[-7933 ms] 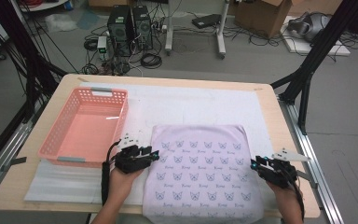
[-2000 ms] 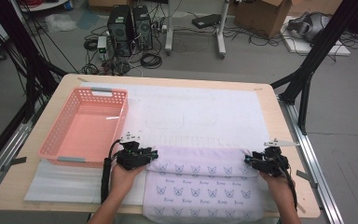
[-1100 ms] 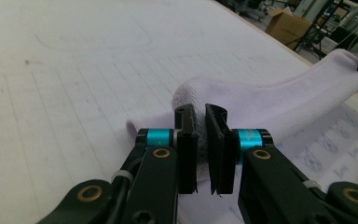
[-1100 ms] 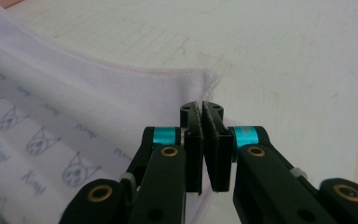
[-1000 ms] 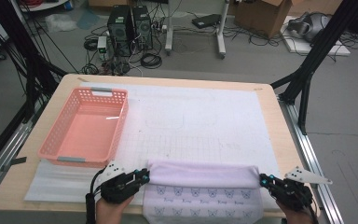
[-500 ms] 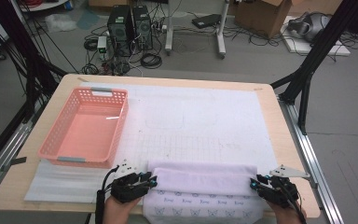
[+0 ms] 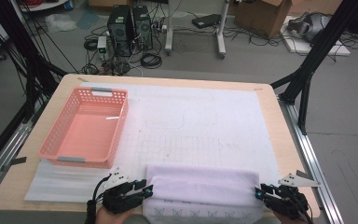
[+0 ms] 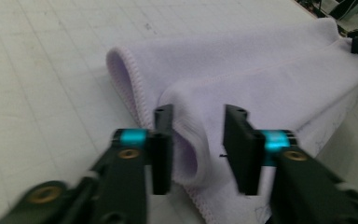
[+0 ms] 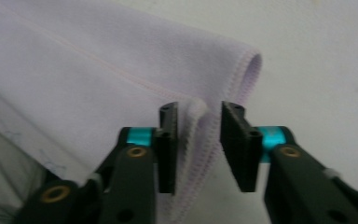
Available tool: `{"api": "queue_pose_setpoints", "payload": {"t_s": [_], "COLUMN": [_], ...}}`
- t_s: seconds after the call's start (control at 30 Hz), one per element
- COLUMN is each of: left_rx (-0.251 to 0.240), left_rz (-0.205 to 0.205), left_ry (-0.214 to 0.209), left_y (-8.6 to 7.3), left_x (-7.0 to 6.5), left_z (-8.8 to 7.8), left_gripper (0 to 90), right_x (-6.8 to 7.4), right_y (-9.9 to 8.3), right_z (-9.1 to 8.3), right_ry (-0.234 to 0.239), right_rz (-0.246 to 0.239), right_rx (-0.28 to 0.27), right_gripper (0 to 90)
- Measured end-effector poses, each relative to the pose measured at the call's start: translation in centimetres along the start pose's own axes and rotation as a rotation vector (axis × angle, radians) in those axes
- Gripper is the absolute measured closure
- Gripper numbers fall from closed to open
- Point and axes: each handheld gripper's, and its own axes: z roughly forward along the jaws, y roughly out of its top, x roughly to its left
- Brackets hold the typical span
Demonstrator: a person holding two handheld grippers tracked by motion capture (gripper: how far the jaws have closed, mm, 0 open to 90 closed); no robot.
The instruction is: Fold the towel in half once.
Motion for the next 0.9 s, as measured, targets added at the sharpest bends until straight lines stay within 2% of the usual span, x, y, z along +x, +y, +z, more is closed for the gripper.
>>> {"api": "queue_pose_setpoints", "payload": {"t_s": [0.07,0.13,0.2,0.3,0.4,0.43,0.53,0.63,0.67,0.73,0.8,0.87,0.9], "left_rx": [-0.021,-0.032,-0.023,-0.002,0.023,0.028,0.031,0.039,0.041,0.059,0.090,0.105,0.105], "left_rz": [-0.013,-0.020,-0.032,-0.048,-0.065,-0.080,-0.086,-0.059,-0.045,-0.010,-0.005,-0.011,-0.002], "left_ry": [0.013,0.021,0.023,0.027,0.026,0.024,0.006,-0.015,-0.020,-0.028,-0.040,-0.045,-0.042], "left_y": [0.4,0.9,1.5,1.8,2.3,2.5,2.8,3.0,3.0,2.9,3.0,3.3,3.5], "left_x": [0.4,0.8,1.3,2.1,2.9,3.1,3.4,3.3,3.2,3.0,3.0,3.1,3.0], "left_z": [0.1,0.4,1.0,1.8,2.7,3.0,3.5,4.1,4.3,4.5,4.7,4.8,4.9], "left_gripper": [46.6,44.0,41.3,39.3,38.8,38.7,38.6,39.9,42.5,57.6,76.1,82.1,83.3], "right_x": [-0.3,-0.7,-1.0,-1.5,-1.9,-2.0,-2.2,-2.2,-2.2,-2.4,-2.4,-2.4,-2.5], "right_y": [0.1,0.5,0.9,1.4,1.7,1.8,2.0,2.1,2.1,2.1,2.2,2.5,2.6], "right_z": [-0.1,-0.2,0.1,1.2,2.7,3.2,3.6,3.6,3.6,3.7,3.7,3.7,3.7], "right_ry": [-0.009,-0.014,-0.020,-0.020,-0.005,-0.002,0.009,0.000,0.003,0.045,0.070,0.076,0.081], "right_rz": [0.024,0.047,0.051,0.055,0.058,0.053,0.045,0.002,-0.011,-0.018,-0.033,-0.060,-0.063], "right_rx": [-0.022,-0.060,-0.071,-0.069,-0.039,-0.029,-0.024,-0.016,-0.010,-0.006,0.005,0.009,0.001], "right_gripper": [56.1,52.0,49.1,47.7,46.8,46.8,50.6,61.2,66.8,79.4,84.4,85.8,86.2]}}
